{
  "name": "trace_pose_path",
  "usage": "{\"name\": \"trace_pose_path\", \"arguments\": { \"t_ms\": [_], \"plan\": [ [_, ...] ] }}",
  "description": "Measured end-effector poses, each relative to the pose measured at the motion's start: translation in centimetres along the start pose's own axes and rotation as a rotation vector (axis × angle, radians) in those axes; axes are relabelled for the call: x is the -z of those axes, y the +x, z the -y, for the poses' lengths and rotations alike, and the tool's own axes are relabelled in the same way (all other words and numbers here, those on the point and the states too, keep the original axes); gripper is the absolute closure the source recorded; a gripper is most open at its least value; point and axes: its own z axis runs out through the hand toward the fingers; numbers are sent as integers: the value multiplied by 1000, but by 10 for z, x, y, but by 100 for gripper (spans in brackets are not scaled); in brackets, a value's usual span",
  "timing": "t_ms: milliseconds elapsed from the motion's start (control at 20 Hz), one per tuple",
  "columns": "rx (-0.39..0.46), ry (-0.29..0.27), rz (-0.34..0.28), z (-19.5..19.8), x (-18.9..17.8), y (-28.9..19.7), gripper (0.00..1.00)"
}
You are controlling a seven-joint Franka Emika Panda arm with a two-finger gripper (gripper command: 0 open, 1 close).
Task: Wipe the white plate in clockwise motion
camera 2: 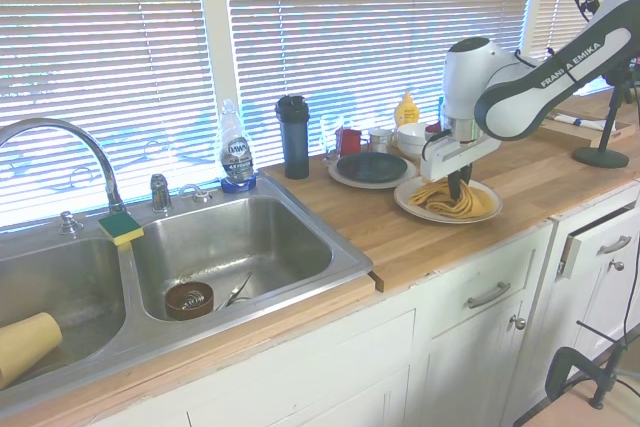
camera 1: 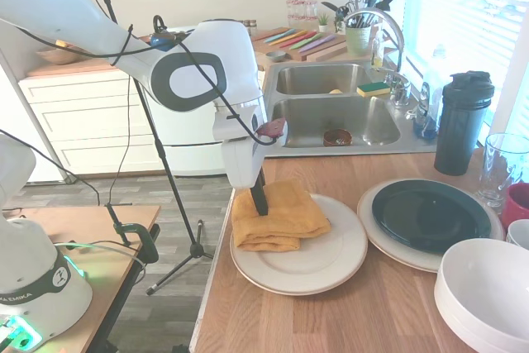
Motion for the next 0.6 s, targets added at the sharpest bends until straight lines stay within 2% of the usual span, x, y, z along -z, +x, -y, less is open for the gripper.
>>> {"name": "trace_pose_path", "arguments": {
  "t_ms": [350, 600],
  "plan": [
    [-9, 45, -6, 29, -5, 0, 100],
    [-39, 65, -34, 48, -24, 26, 100]
  ]
}}
